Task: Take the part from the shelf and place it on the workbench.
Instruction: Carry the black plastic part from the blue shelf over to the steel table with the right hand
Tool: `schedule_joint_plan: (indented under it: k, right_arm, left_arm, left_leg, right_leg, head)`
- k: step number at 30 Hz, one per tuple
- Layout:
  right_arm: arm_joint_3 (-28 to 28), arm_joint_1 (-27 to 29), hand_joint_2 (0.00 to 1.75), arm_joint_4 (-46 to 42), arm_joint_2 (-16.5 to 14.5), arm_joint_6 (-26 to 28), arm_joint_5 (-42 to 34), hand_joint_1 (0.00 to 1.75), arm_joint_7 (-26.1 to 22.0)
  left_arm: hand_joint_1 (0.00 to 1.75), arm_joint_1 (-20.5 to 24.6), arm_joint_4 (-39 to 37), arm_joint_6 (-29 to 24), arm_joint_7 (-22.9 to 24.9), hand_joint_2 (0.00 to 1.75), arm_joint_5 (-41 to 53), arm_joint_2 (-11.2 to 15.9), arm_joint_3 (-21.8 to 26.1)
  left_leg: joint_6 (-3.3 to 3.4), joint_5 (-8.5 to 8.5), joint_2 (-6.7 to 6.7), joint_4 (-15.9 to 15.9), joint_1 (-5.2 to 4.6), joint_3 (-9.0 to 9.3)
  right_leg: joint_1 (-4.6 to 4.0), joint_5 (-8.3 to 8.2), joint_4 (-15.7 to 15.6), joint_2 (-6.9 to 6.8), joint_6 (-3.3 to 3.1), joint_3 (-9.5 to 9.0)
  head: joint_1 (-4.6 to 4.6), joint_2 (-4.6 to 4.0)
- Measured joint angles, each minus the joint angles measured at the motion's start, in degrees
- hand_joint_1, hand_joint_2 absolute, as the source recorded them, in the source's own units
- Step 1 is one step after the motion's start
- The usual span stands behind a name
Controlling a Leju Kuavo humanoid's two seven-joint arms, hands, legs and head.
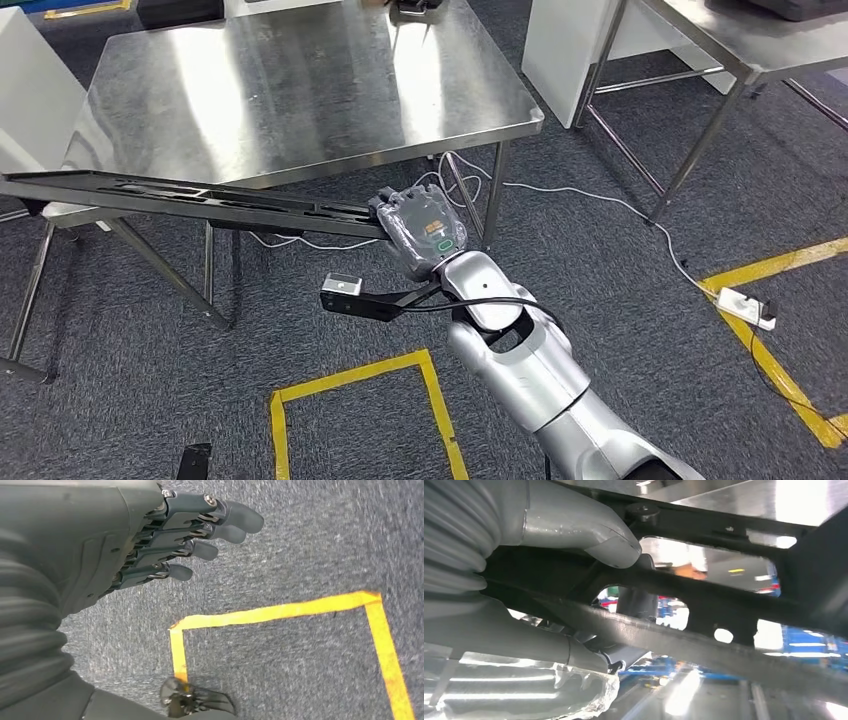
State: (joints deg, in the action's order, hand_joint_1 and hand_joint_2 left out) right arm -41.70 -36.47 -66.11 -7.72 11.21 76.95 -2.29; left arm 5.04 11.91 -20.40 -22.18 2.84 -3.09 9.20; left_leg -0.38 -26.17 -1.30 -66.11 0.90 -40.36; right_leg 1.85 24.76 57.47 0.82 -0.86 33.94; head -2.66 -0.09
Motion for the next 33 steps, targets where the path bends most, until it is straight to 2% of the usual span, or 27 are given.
schedule_joint_plan:
  k: [1,2,3,4,5,7,8,9,11,12,13,14,16,17,18,19,20,22,23,24,26,28,29,31,32,33]
  right_arm:
    - [0.00,0.06,1.75,0.01,0.01,0.00,-0.01,1.75,0.00]
    - [0.00,0.15,1.75,0.01,0.02,0.00,-0.01,1.75,0.00]
    - [0.00,0.24,1.75,0.02,0.02,0.00,-0.01,1.75,0.00]
    - [0.00,0.29,1.75,0.02,0.02,0.00,-0.01,1.75,0.00]
    - [0.00,0.29,1.75,0.02,0.00,-0.01,-0.01,1.75,0.00]
    - [0.01,0.15,1.75,0.02,-0.05,-0.02,-0.02,1.75,0.00]
    - [0.01,0.04,1.75,0.01,-0.08,-0.02,-0.03,1.75,-0.01]
    - [0.02,-0.06,1.75,0.01,-0.08,-0.02,-0.05,1.75,-0.01]
    - [0.03,-0.18,1.75,-0.02,-0.19,-0.02,-0.07,1.75,-0.01]
    - [0.04,-0.22,1.75,-0.04,-0.23,-0.02,-0.04,1.75,-0.01]
    - [0.05,-0.34,1.75,-0.06,-0.28,-0.02,-0.02,1.75,0.00]
    - [0.06,-0.56,1.75,-0.08,-0.26,-0.03,-0.02,1.75,-0.01]
    - [0.07,-0.85,1.75,-0.08,0.02,-0.04,-0.03,1.75,-0.03]
    - [0.07,-0.79,1.75,-0.06,0.25,-0.04,-0.04,1.75,-0.04]
    - [0.08,-0.58,1.75,-0.04,0.48,-0.04,-0.07,1.75,-0.04]
    - [0.08,-0.37,1.75,-0.03,0.66,-0.04,-0.16,1.75,-0.04]
    - [0.12,-0.22,1.75,-0.02,0.78,-0.04,-0.36,1.75,-0.04]
    - [0.27,-0.22,1.75,-0.05,0.85,-0.04,-0.78,1.75,-0.09]
    - [0.36,-0.26,1.75,-0.09,0.83,-0.04,-0.91,1.75,-0.13]
    - [0.40,-0.31,1.75,-0.13,0.81,-0.04,-0.94,1.75,-0.16]
    - [0.42,-0.39,1.75,-0.19,0.74,-0.04,-0.88,1.75,-0.09]
    - [0.47,-0.45,1.75,-0.21,0.58,-0.04,-0.80,1.75,0.18]
    - [0.51,-0.46,1.75,-0.23,0.50,-0.04,-0.80,1.75,0.28]
    - [0.59,-0.43,1.75,-0.21,0.42,-0.05,-0.84,1.75,0.35]
    - [0.61,-0.39,1.75,-0.16,0.43,-0.05,-0.86,1.75,0.36]
    - [0.62,-0.35,1.75,-0.11,0.45,-0.06,-0.86,1.75,0.36]
  left_arm:
    - [0.00,0.07,0.00,0.00,0.00,1.75,0.02,0.02,-0.01]
    - [0.00,0.08,0.00,0.01,0.01,1.75,0.02,0.02,-0.01]
    - [0.00,0.07,0.00,0.01,0.03,1.75,0.02,0.00,-0.01]
    - [0.00,0.05,0.00,0.00,0.04,1.75,0.03,0.01,0.00]
    - [0.00,0.04,0.01,-0.02,0.06,1.75,0.05,0.03,0.01]
    - [0.00,0.10,0.02,-0.04,0.07,1.75,0.10,0.06,0.01]
    - [0.00,0.16,0.02,-0.05,0.07,1.75,0.13,0.04,0.00]
    - [0.00,0.21,0.02,-0.06,0.07,1.75,0.15,0.02,0.00]
    - [0.00,0.22,0.03,-0.09,0.06,1.75,0.18,0.01,0.00]
    - [0.00,0.16,0.04,-0.11,0.05,1.75,0.18,-0.01,0.01]
    - [0.00,0.17,0.05,-0.13,0.04,1.75,0.19,-0.07,0.01]
    - [0.00,0.26,0.06,-0.14,0.03,1.75,0.21,-0.13,0.01]
    - [0.00,0.55,0.07,-0.13,0.02,1.75,0.28,-0.27,0.01]
    - [0.00,0.65,0.07,-0.13,0.02,1.75,0.32,-0.28,0.01]
    - [0.00,0.65,0.07,-0.12,0.02,1.75,0.35,-0.29,0.01]
    - [0.00,0.62,0.07,-0.12,0.02,1.75,0.37,-0.31,0.01]
    - [0.00,0.58,0.07,-0.12,0.02,1.75,0.43,-0.33,0.01]
    - [0.00,0.55,0.06,-0.12,0.03,1.75,0.59,-0.44,0.01]
    - [0.00,0.52,0.05,-0.12,0.04,1.75,0.68,-0.49,0.02]
    - [0.00,0.45,0.05,-0.12,0.09,1.75,0.73,-0.53,0.02]
    - [0.00,0.24,0.04,-0.12,0.20,1.75,0.76,-0.51,0.05]
    - [0.00,0.03,0.04,-0.13,0.30,1.75,0.77,-0.47,0.12]
    - [0.00,-0.01,0.04,-0.15,0.34,1.75,0.77,-0.43,0.17]
    - [0.00,-0.02,0.04,-0.17,0.40,1.75,0.77,-0.39,0.26]
    - [0.00,-0.02,0.04,-0.19,0.45,1.75,0.77,-0.36,0.29]
    - [0.00,-0.04,0.04,-0.19,0.50,1.75,0.77,-0.35,0.31]
  left_leg:
    - [-0.13,-1.60,0.79,-3.97,0.15,-2.14]
    - [-0.21,-2.48,1.08,-7.09,0.29,-3.97]
    - [-0.24,-2.31,1.17,-8.40,0.40,-4.94]
    - [-0.22,-1.00,1.32,-7.31,0.47,-4.66]
    - [-0.13,1.13,1.82,-3.91,0.48,-3.08]
    - [0.18,4.51,4.14,4.03,0.14,0.99]
    - [0.41,5.18,4.94,6.39,-0.13,2.21]
    - [0.66,5.11,5.25,7.27,-0.43,2.61]
    - [1.33,4.94,3.94,7.48,-0.74,2.61]
    - [1.66,5.01,3.26,7.83,-0.66,2.89]
    - [1.93,5.14,2.56,8.27,-0.56,3.26]
    - [2.23,5.27,1.89,8.66,-0.46,3.63]
    - [2.72,5.25,0.44,8.91,-0.46,3.80]
    - [2.93,5.20,-0.31,8.90,-0.51,3.80]
    - [3.03,5.15,-1.12,8.89,-0.56,3.84]
    - [3.07,5.10,-1.86,8.87,-0.63,3.90]
    - [3.05,5.05,-2.53,8.85,-0.72,3.99]
    - [2.87,4.86,-3.54,8.73,-1.01,4.08]
    - [2.67,4.69,-3.87,8.64,-1.16,4.08]
    - [2.46,4.51,-4.10,8.56,-1.27,4.08]
    - [1.96,4.16,-4.31,8.46,-1.19,4.09]
    - [1.35,3.22,-3.10,7.19,-0.95,3.71]
    - [0.96,1.99,-1.98,5.13,-0.82,2.89]
    - [0.16,-1.51,0.22,-1.90,-0.39,-0.38]
    - [-0.21,-2.88,0.71,-5.52,-0.11,-2.30]
    - [-0.52,-3.29,0.94,-7.69,0.21,-3.66]
  right_leg:
    - [-0.18,0.23,0.01,-0.69,-0.25,-0.21]
    - [-0.31,0.47,0.02,-1.38,-0.38,-0.42]
    - [-0.38,0.73,0.02,-2.06,-0.43,-0.64]
    - [-0.42,1.01,0.02,-2.72,-0.36,-0.92]
    - [-0.43,1.31,0.02,-3.34,-0.22,-1.30]
    - [-0.74,1.93,-0.06,-4.44,0.22,-2.09]
    - [-0.97,2.19,-0.13,-4.88,0.49,-2.34]
    - [-1.18,2.39,-0.23,-5.35,0.79,-2.50]
    - [-1.41,2.69,-0.62,-6.36,1.44,-2.89]
    - [-1.43,2.93,-0.56,-6.24,1.75,-3.00]
    - [-1.43,3.35,0.13,-5.41,1.94,-2.81]
    - [-1.42,4.26,2.11,-4.18,1.91,-1.85]
    - [-1.29,6.90,9.37,-1.92,1.31,2.26]
    - [-1.31,8.01,13.23,-1.51,1.06,4.70]
    - [-1.33,8.20,15.43,-1.28,1.07,6.45]
    - [-1.36,7.43,15.42,-1.10,1.29,7.18]
    - [-1.40,5.74,13.03,-0.94,1.59,6.76]
    - [-1.59,1.63,4.84,-0.46,1.75,3.92]
    - [-1.66,0.02,1.61,-0.20,1.55,2.63]
    - [-1.70,-0.91,-0.23,0.03,1.26,1.86]
    - [-1.46,-1.56,-0.98,0.12,0.68,1.37]
    - [-0.98,-1.66,-1.37,-0.03,0.00,0.80]
    - [-0.75,-1.66,-1.57,-0.13,-0.38,0.42]
    - [-0.73,-1.43,-1.67,-0.34,-0.98,-0.14]
    - [-0.76,-1.31,-1.65,-0.41,-1.08,-0.29]
    - [-0.75,-1.18,-1.63,-0.48,-1.06,-0.39]
  head:
    - [-0.01,0.00]
    - [-0.02,0.00]
    - [-0.02,0.00]
    - [-0.03,0.00]
    - [-0.03,0.00]
    - [0.00,0.00]
    - [0.04,0.00]
    - [0.07,0.00]
    - [0.09,0.00]
    - [0.19,0.00]
    - [0.24,0.00]
    - [0.35,0.00]
    - [0.45,0.00]
    - [0.51,0.00]
    - [0.52,0.00]
    - [0.56,0.00]
    - [0.55,0.00]
    - [0.56,0.00]
    - [0.50,0.00]
    - [0.44,0.00]
    - [0.35,0.00]
    - [0.30,0.00]
    - [0.23,0.00]
    - [0.10,0.00]
    - [0.11,0.00]
    - [0.11,0.00]
